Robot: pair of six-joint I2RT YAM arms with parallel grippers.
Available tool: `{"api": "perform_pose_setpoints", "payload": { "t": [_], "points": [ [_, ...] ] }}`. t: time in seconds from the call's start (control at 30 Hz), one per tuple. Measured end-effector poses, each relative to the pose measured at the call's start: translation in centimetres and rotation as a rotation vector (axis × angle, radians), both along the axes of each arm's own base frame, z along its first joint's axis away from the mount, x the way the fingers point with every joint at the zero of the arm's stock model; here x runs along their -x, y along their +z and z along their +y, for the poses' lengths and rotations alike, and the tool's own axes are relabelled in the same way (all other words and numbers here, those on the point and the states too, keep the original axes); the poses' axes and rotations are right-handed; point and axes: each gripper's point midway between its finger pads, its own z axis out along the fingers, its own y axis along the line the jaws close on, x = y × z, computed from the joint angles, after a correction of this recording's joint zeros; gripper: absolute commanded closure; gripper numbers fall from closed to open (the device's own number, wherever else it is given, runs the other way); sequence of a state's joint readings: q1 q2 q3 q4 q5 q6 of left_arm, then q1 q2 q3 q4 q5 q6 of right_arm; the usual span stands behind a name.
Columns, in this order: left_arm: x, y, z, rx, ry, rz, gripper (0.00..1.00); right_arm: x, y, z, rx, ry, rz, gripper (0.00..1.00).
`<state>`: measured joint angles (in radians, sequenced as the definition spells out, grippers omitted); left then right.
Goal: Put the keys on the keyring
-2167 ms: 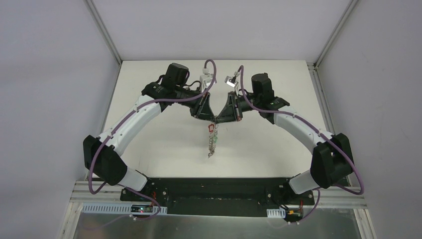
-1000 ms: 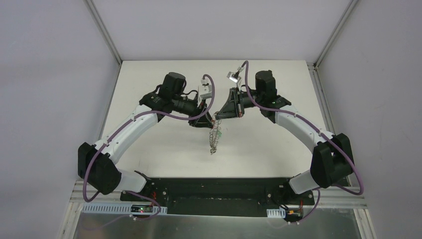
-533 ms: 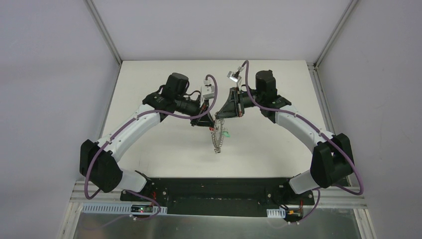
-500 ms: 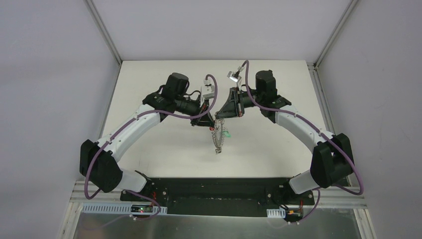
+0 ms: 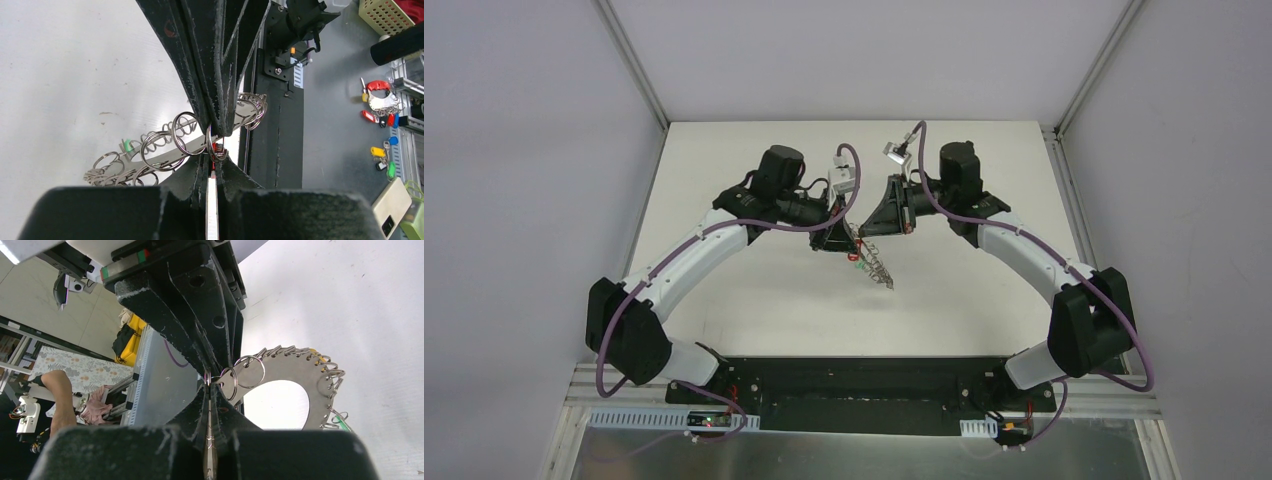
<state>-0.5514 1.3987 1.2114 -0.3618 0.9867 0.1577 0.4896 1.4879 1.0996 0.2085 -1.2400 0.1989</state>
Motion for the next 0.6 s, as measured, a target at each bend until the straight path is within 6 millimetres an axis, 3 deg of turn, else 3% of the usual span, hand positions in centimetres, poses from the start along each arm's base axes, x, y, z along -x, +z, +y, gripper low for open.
{"api": "perform_pose_setpoints", "payload": {
  "t": [0.6],
  "points": [
    [-0.53,-0.36,-0.57,0.013,0.037,0.069,1.0,-0.79,-0.34,-0.18,0.008,-0.038,-0.002,1.0]
  ]
}}
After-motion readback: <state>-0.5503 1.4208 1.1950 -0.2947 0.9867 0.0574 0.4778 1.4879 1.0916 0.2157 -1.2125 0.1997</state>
